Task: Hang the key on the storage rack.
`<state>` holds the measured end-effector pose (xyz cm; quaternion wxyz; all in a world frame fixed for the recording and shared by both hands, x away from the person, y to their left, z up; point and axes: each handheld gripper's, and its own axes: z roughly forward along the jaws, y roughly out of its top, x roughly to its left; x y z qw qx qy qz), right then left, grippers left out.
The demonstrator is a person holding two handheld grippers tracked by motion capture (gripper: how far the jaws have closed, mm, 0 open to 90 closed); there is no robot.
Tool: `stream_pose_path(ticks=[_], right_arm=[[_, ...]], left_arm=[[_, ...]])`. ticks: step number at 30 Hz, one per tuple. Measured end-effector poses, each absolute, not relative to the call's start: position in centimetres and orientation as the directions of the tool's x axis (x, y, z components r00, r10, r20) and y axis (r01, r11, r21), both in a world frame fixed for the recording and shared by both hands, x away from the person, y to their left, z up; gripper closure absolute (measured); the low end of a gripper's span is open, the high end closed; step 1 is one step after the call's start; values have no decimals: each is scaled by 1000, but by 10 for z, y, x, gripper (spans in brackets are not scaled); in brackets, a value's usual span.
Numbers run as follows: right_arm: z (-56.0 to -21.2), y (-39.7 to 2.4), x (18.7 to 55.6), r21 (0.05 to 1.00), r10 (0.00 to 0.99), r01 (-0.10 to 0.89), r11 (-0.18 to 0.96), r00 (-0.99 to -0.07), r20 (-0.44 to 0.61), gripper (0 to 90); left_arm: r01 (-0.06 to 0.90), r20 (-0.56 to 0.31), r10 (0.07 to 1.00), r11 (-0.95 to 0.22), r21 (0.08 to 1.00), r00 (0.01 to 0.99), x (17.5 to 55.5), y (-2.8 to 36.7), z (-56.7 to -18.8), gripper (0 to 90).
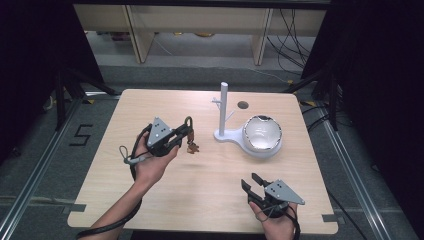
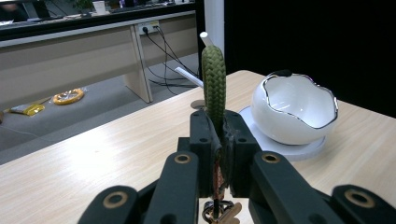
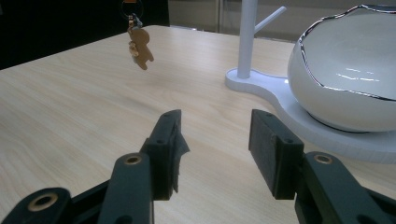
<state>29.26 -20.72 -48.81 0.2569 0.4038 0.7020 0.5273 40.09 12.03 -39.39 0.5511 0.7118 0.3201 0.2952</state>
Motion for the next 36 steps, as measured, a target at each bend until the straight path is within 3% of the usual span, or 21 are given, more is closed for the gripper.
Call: stream_pose_path(ticks=[6, 7, 11, 36], right_arm=[[-488, -208, 292, 948, 836, 297, 117, -544, 68, 547], [-486, -206, 288, 936, 850, 338, 98, -517, 97, 546], [-487, -209, 291, 945, 843, 300, 131, -535, 52, 545], [-489, -210, 289, 939, 848, 325, 109, -523, 83, 539]], left_arm=[[129, 69, 790, -185, 974, 609, 408, 117, -391, 833], [127, 74, 791, -188, 974, 607, 410, 116, -390, 832], [131, 76, 795, -192, 973, 601, 415, 114, -390, 832], [140, 80, 802, -200, 970, 592, 435, 100, -386, 832]])
